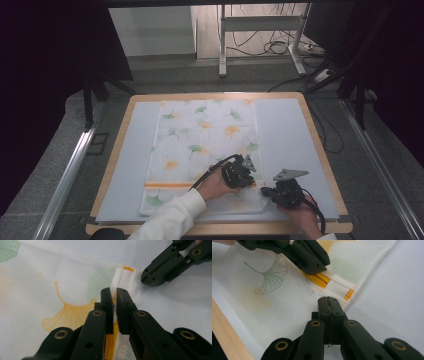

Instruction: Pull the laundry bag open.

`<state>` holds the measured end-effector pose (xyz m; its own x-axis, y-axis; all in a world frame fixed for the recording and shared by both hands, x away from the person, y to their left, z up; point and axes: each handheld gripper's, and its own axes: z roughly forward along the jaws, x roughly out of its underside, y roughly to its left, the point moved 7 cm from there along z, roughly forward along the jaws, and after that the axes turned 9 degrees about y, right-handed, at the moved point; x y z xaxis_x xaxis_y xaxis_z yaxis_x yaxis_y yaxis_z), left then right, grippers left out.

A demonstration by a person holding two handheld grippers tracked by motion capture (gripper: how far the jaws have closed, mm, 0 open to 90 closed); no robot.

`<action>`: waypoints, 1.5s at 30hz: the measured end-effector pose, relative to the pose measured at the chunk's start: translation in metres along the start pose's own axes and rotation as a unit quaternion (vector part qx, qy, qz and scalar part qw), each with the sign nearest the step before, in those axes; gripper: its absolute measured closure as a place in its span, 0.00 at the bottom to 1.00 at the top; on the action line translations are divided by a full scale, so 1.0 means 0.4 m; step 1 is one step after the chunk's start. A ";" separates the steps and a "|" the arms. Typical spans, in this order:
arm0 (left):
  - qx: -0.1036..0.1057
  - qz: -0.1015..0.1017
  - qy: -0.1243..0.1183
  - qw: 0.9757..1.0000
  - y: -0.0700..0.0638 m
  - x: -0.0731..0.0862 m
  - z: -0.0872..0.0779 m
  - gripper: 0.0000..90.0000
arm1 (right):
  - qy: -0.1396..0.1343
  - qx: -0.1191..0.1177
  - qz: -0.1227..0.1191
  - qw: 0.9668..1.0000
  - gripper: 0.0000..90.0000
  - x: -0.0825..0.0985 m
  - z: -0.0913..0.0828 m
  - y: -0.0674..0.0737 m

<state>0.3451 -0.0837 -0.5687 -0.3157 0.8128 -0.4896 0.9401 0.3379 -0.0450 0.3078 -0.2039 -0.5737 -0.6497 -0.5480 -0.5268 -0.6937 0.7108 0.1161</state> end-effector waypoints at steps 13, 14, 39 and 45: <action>-0.006 -0.005 0.003 1.000 0.001 0.021 -0.011 0.95 | 0.001 -0.001 -0.001 1.000 0.99 0.001 0.000 0.001; -0.006 -0.004 0.003 1.000 0.001 0.022 -0.012 0.95 | 0.001 -0.001 -0.001 1.000 1.00 0.001 0.000 0.001; -0.001 0.003 0.008 1.000 0.002 0.031 -0.019 0.95 | 0.002 -0.001 -0.005 1.000 0.99 0.000 0.000 0.000; 0.001 0.001 0.009 1.000 0.005 0.039 -0.023 0.95 | 0.002 -0.002 -0.004 1.000 0.99 0.000 -0.001 0.000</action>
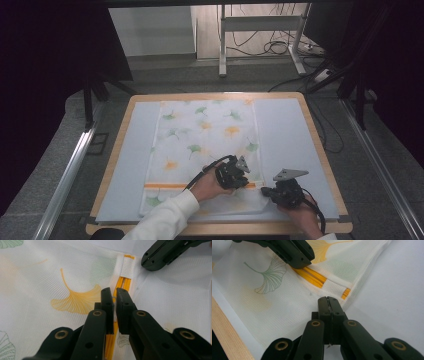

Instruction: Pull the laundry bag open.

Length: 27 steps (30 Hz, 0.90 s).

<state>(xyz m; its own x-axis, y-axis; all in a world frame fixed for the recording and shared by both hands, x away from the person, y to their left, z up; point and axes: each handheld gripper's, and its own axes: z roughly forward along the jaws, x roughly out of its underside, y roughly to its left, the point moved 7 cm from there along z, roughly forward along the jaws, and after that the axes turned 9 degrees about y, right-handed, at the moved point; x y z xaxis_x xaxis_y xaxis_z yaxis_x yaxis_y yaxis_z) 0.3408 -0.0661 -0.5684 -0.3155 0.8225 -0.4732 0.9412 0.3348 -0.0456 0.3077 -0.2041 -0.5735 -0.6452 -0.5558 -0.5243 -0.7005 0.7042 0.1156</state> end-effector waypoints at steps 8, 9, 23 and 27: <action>-0.003 0.000 0.005 1.000 0.004 0.016 -0.009 0.95 | 0.000 0.003 0.000 1.000 0.99 0.000 0.000 0.000; -0.005 0.001 0.007 1.000 0.006 0.018 -0.010 0.95 | 0.000 0.003 0.000 1.000 0.99 0.000 0.000 0.000; -0.017 -0.012 0.014 1.000 0.027 0.088 -0.045 0.95 | 0.001 0.003 0.000 1.000 1.00 0.000 0.000 0.000; -0.018 -0.023 0.014 0.999 0.035 0.115 -0.057 0.95 | 0.001 0.003 0.001 1.000 0.99 0.000 0.000 0.001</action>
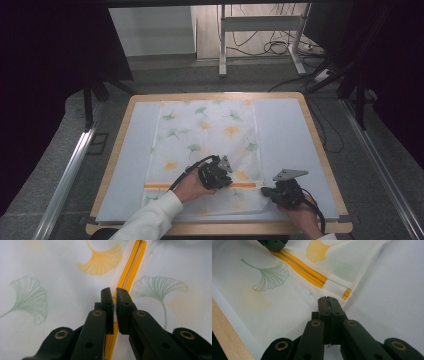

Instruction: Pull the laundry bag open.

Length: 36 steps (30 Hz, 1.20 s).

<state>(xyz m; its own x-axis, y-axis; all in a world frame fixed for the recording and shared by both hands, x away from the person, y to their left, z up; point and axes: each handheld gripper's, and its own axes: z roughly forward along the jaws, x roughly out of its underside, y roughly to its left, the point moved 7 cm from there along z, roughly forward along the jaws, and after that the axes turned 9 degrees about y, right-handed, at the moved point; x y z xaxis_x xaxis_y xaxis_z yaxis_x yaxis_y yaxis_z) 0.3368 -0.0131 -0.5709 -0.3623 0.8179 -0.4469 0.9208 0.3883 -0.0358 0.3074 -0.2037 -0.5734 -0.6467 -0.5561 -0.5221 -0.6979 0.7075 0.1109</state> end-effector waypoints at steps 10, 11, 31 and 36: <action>-0.007 -0.015 0.003 1.000 0.020 0.055 -0.024 0.95 | 0.000 0.001 0.000 1.000 0.99 0.000 0.000 0.000; -0.007 -0.016 0.003 1.000 0.024 0.061 -0.027 0.95 | 0.000 0.000 0.000 1.000 1.00 0.000 0.000 0.000; -0.021 -0.034 0.012 0.999 0.042 0.125 -0.056 0.95 | 0.000 0.001 -0.003 1.000 0.99 0.000 0.000 0.000; -0.013 -0.051 0.007 0.999 0.055 0.159 -0.069 0.95 | 0.000 0.000 -0.002 1.000 0.99 0.000 0.000 0.000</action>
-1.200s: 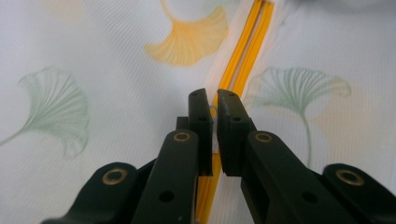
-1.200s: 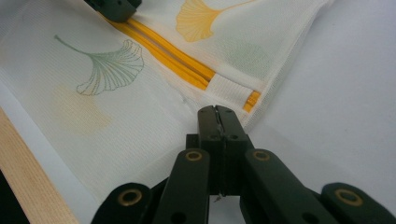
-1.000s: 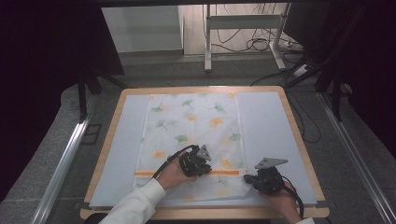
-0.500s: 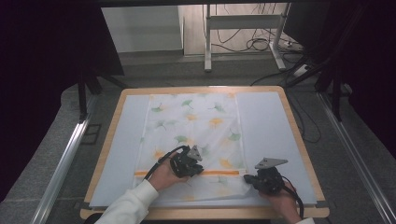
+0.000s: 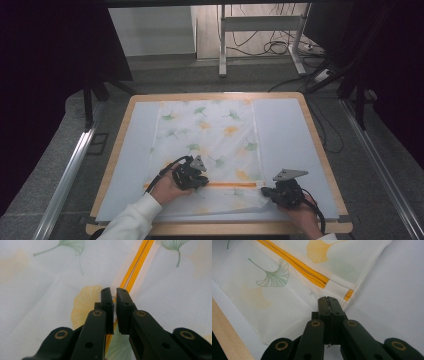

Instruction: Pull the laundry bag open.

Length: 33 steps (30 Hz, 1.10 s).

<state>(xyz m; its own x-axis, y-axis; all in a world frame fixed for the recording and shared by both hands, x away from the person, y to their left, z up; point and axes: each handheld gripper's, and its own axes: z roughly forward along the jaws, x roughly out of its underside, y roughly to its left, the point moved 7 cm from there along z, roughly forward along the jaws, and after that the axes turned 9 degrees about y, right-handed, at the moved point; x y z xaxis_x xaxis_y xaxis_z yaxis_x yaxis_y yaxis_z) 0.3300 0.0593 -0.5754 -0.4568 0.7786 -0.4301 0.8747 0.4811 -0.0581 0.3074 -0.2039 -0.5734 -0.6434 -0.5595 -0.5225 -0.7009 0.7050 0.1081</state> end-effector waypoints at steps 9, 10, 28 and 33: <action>-0.008 -0.014 0.002 1.000 0.018 0.054 -0.022 0.95 | 0.000 0.001 0.000 1.000 0.99 0.000 0.000 0.000; -0.008 -0.016 0.002 1.000 0.020 0.058 -0.024 0.95 | 0.000 0.001 0.000 1.000 0.99 0.000 0.000 0.001; -0.010 -0.051 -0.004 0.999 0.053 0.129 -0.055 0.95 | 0.000 0.001 -0.001 1.000 0.99 0.000 0.000 0.000; -0.016 -0.060 -0.004 0.998 0.061 0.154 -0.064 0.95 | 0.000 0.000 -0.001 1.000 0.99 0.000 0.000 0.000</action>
<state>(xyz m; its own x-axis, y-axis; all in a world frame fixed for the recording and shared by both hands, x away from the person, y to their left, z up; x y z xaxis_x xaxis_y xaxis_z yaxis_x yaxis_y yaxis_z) 0.3192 0.1294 -0.5802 -0.5560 0.7118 -0.4291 0.8084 0.5832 -0.0801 0.3074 -0.2038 -0.5733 -0.6420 -0.5606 -0.5230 -0.7018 0.7044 0.1064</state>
